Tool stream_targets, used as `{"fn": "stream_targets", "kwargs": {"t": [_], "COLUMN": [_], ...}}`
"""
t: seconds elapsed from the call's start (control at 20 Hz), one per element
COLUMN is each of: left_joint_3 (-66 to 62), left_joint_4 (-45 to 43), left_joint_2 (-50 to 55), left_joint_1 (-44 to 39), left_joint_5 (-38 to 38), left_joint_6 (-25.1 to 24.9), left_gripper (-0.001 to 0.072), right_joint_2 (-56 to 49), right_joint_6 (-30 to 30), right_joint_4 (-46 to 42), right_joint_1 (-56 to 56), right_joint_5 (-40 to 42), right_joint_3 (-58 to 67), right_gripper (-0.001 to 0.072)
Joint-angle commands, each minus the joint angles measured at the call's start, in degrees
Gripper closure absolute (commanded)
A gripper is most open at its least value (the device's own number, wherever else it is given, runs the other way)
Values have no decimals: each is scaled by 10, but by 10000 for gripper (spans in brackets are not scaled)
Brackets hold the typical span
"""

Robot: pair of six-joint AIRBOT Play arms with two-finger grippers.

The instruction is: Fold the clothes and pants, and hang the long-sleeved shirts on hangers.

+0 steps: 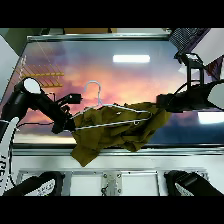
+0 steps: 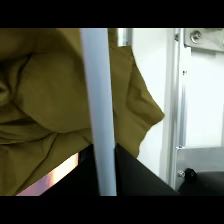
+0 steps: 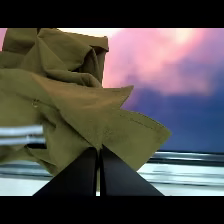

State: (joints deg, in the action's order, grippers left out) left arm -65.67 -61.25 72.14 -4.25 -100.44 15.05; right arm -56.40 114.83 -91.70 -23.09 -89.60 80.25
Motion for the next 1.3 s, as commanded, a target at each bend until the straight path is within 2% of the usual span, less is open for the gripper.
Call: {"fn": "stream_targets", "kwargs": {"t": [0.0,0.2,0.45,0.65,0.75,1.25], "left_joint_3": [0,0,0,0,0,0], "left_joint_4": [0,0,0,102,123,133], "left_joint_2": [12,12,13,13,16,76], "left_joint_1": [18,26,-27,-45,-45,-72], "left_joint_5": [35,36,67,135,171,167], "left_joint_6": [19,19,18,-34,-35,-44], "left_gripper": [691,691,691,691,691,691], "right_joint_2": [1,0,-3,-10,-9,-24], "right_joint_6": [-13,-22,-22,-41,-45,-69], "right_joint_4": [0,0,-1,0,2,20], "right_joint_1": [0,0,0,-3,-8,-68], "right_joint_5": [-31,-36,5,4,4,50], "right_joint_3": [3,6,25,47,59,90], "right_gripper": [697,697,697,697,697,698]}}
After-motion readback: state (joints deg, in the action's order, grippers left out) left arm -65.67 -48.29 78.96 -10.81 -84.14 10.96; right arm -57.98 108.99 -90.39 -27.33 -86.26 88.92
